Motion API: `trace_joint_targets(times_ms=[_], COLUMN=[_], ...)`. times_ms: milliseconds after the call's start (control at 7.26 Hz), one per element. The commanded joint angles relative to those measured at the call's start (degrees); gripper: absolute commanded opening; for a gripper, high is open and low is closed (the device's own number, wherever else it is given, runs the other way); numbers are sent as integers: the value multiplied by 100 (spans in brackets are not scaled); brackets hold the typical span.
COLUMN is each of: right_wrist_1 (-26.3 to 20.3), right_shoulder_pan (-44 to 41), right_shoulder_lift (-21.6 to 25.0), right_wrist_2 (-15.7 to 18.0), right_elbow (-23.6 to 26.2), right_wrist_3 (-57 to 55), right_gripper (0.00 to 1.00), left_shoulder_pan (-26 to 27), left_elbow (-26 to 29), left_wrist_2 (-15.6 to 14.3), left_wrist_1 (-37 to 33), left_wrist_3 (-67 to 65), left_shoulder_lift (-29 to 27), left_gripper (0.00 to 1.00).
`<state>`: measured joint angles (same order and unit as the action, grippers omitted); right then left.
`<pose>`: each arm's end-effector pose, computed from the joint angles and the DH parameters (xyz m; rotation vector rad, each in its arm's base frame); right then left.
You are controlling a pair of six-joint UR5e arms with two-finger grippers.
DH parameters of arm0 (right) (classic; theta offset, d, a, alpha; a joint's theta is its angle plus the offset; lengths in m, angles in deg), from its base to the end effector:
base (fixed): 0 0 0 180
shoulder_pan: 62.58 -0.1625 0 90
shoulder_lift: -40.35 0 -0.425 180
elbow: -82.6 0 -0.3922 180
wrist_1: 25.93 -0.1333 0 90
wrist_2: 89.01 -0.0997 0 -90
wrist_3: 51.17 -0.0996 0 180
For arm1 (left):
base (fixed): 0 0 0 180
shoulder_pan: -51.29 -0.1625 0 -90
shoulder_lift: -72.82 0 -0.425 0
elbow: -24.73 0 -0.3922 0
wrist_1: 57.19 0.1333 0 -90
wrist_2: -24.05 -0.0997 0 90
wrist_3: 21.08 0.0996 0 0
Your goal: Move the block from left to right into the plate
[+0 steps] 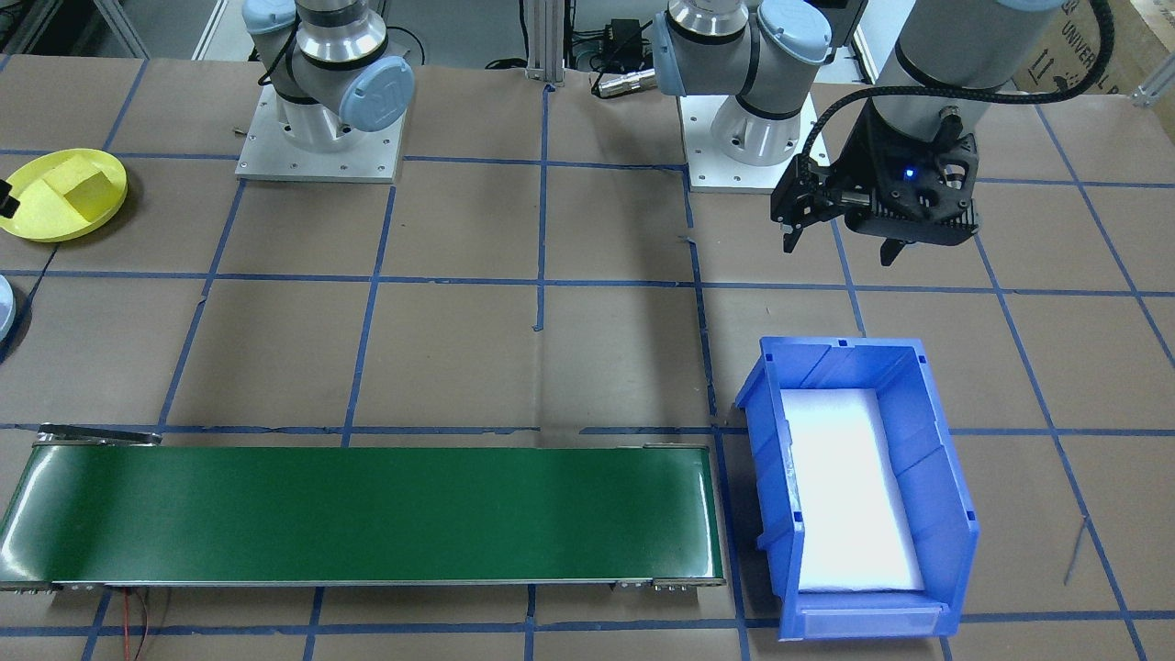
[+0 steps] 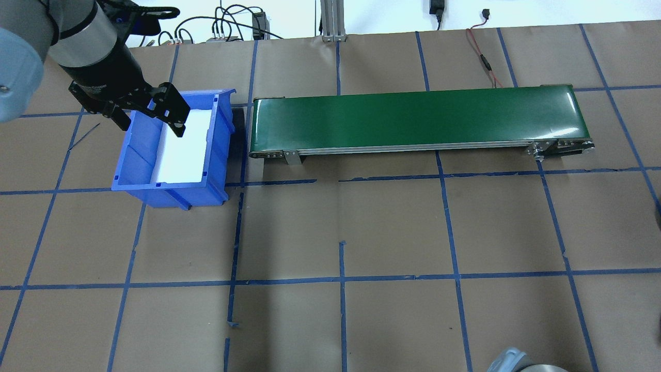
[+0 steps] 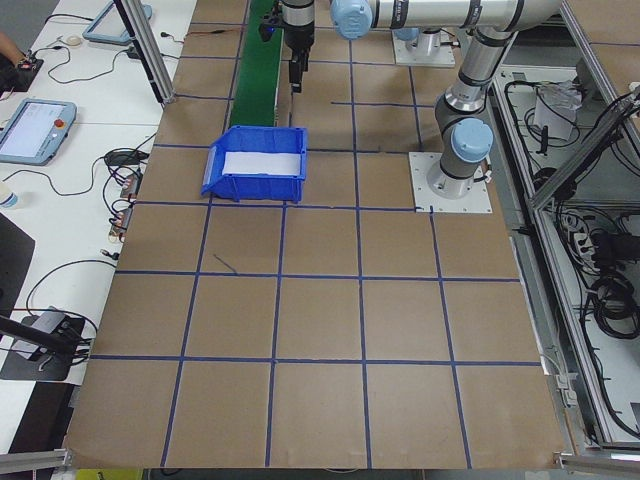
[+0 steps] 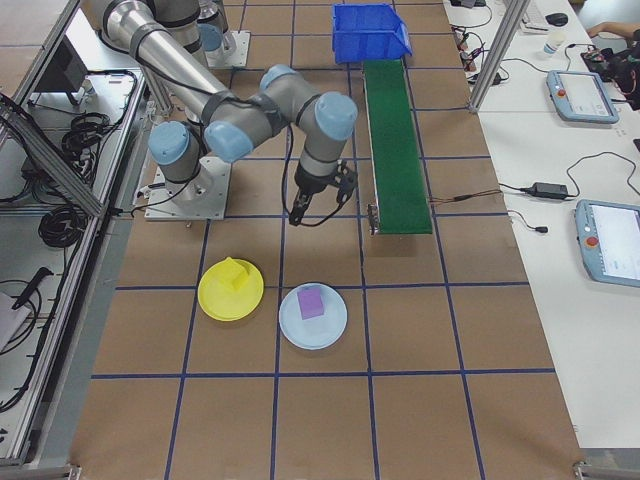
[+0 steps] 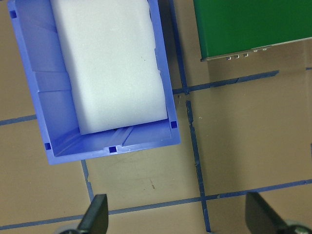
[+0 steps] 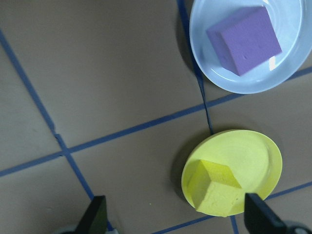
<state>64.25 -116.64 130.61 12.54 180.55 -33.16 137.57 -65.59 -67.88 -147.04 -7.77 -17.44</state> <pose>-0.1857 -0.4494 0.4252 -0.4486 -2.9717 -0.3136 -0.0977 -0.5005 0.4832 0.2601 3.0984 0.0193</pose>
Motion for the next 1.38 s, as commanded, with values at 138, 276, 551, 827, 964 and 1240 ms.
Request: trace_joint_targets(times_ms=[138, 276, 551, 827, 964, 1240], right_wrist_1=[-614, -982, -1056, -1056, -995, -828], right_shoulder_pan=[-2541, -3104, -3784, -3971, -3980, -3972], right_shoulder_lift=[203, 195, 72, 36, 45, 36], right_wrist_2=[-378, -877, -1225, -1121, -1198, -1181], right_elbow=[-863, -1057, -1452, -1376, -1375, -1366], right_wrist_3=[-2559, -2957, -3119, -3110, -3101, -3031], right_gripper=[100, 100, 100, 100, 100, 100], left_shoulder_pan=[-5, -5, -5, 47, 108, 432], left_elbow=[-4, -4, -4, -12, -82, -197], left_wrist_2=[0, -8, 0, 0, 9, -8], left_wrist_1=[-6, -6, -6, -6, -6, 142], left_wrist_3=[5, 5, 5, -56, -65, -135], left_shoulder_lift=[0, 0, 0, -9, -35, -61], left_gripper=[100, 100, 100, 100, 100, 100])
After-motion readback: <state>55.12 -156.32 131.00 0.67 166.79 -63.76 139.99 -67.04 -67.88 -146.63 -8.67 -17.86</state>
